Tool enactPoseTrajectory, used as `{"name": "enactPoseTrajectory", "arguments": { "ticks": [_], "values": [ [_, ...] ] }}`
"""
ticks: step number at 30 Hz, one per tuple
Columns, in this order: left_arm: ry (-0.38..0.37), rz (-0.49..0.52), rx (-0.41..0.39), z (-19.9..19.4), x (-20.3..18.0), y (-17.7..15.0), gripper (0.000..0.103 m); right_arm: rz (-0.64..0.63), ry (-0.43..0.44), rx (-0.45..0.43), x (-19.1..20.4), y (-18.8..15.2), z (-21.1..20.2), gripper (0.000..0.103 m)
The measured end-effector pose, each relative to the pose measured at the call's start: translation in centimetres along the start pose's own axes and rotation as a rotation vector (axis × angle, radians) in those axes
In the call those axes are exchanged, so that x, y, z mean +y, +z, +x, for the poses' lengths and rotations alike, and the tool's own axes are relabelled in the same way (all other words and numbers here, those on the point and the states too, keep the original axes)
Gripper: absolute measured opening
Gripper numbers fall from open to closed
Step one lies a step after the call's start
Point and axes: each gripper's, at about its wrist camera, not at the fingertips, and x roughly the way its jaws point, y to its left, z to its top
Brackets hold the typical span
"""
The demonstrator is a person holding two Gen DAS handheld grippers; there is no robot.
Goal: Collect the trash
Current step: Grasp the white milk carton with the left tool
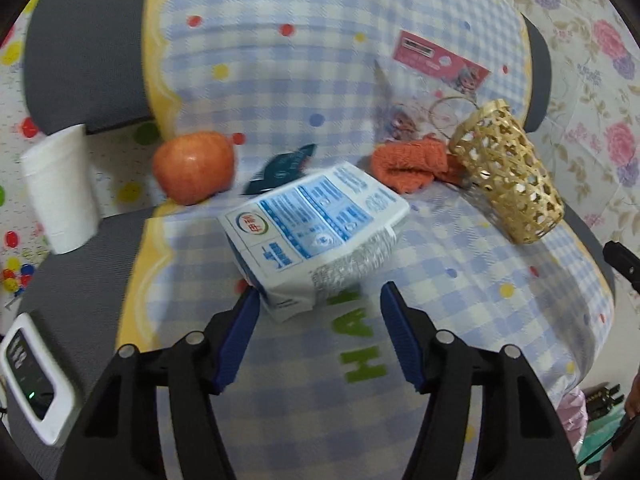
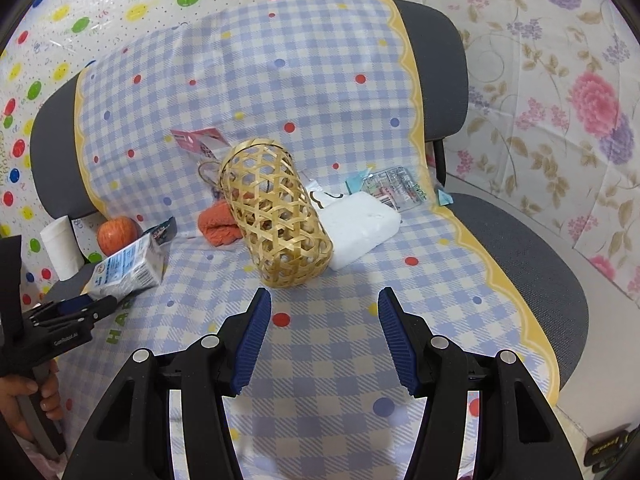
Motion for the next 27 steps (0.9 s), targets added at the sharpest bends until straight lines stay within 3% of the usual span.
{"name": "enactPoseTrajectory", "arguments": {
  "ticks": [7,9,11,16,19,27],
  "values": [
    [-0.144,0.105,0.006,1.3,-3.5,1.1,0.057,0.021,-0.015,0.011,-1.0,0.2,0.8,0.058],
    [-0.132,0.107,-0.008,1.1,-3.8,1.3,0.060,0.022,-0.015,0.016,-1.2,0.3,1.1,0.058],
    [-0.111,0.093,-0.027,0.7,-3.4,1.2,0.082,0.014,-0.011,0.019,-1.1,0.4,1.4,0.058],
    [-0.039,0.050,-0.075,0.2,-1.2,1.6,0.096,-0.003,0.007,0.015,-0.8,1.0,2.4,0.069],
    [-0.015,0.019,-0.054,1.0,0.0,2.3,0.096,-0.009,0.018,0.011,-0.4,1.6,3.1,0.081],
    [-0.024,0.081,0.003,3.9,-0.7,3.8,0.096,-0.010,0.026,0.013,-0.4,3.0,4.4,0.083]
  ]
}}
